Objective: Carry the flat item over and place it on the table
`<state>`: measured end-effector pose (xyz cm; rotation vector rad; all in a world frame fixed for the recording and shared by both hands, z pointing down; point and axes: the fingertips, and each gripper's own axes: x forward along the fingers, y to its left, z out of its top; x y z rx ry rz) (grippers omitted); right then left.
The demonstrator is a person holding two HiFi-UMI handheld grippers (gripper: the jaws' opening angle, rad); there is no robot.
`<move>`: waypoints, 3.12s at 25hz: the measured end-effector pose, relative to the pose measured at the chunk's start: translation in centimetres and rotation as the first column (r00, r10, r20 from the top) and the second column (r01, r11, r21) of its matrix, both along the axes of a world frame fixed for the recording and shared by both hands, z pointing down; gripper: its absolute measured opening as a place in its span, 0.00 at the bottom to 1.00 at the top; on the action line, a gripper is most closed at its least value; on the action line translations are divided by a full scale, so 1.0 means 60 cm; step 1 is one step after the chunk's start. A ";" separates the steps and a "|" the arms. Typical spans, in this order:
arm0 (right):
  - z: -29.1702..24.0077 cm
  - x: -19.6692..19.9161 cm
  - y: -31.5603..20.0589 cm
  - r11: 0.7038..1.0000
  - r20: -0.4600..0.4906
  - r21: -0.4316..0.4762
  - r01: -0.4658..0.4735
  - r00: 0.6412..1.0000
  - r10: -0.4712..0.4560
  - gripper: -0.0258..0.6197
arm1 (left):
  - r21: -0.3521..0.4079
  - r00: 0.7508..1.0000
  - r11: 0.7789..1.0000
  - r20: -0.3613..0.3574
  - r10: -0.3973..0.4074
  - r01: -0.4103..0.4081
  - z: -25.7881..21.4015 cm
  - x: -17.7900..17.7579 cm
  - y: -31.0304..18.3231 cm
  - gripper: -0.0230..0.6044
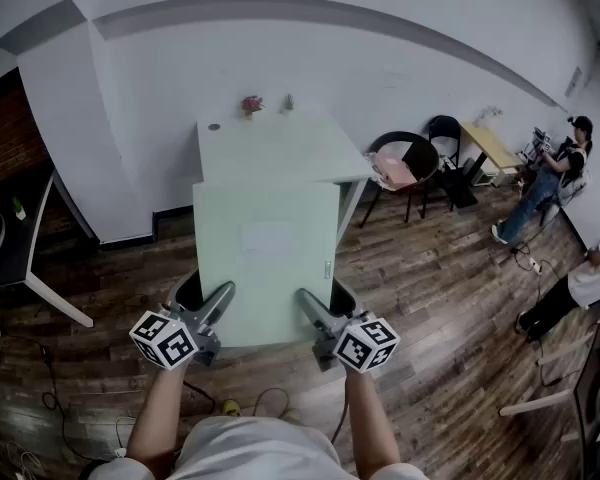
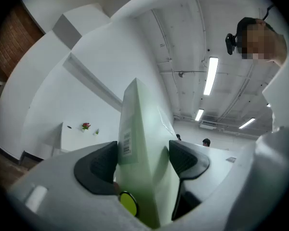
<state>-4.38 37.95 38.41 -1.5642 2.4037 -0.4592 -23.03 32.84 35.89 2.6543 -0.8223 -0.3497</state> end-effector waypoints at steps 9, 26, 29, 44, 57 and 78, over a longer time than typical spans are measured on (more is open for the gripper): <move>0.006 -0.002 -0.003 1.000 -0.004 -0.004 0.001 1.000 -0.001 0.58 | -0.004 1.000 1.000 0.003 -0.001 0.001 0.006 -0.002 -0.004 0.58; 0.002 0.029 -0.003 1.000 -0.016 0.014 -0.013 1.000 0.013 0.58 | -0.006 0.999 1.000 0.013 -0.031 0.031 0.007 0.028 0.003 0.58; 0.003 0.043 0.003 1.000 -0.019 0.017 -0.012 1.000 0.012 0.58 | -0.003 0.999 0.999 0.021 -0.041 0.041 0.007 0.042 0.011 0.57; 0.024 0.129 0.033 1.000 -0.009 0.009 0.022 1.000 -0.022 0.58 | -0.018 0.996 0.996 0.043 -0.082 0.083 0.025 0.127 0.053 0.57; 0.043 0.134 -0.049 0.999 -0.017 0.023 0.035 0.999 -0.035 0.58 | -0.010 0.996 0.997 0.025 -0.083 0.083 0.046 0.131 -0.026 0.57; 0.064 0.118 -0.450 0.999 -0.023 -0.036 -0.017 1.000 0.016 0.58 | -0.073 0.999 0.997 0.021 -0.029 0.031 0.073 0.119 -0.446 0.57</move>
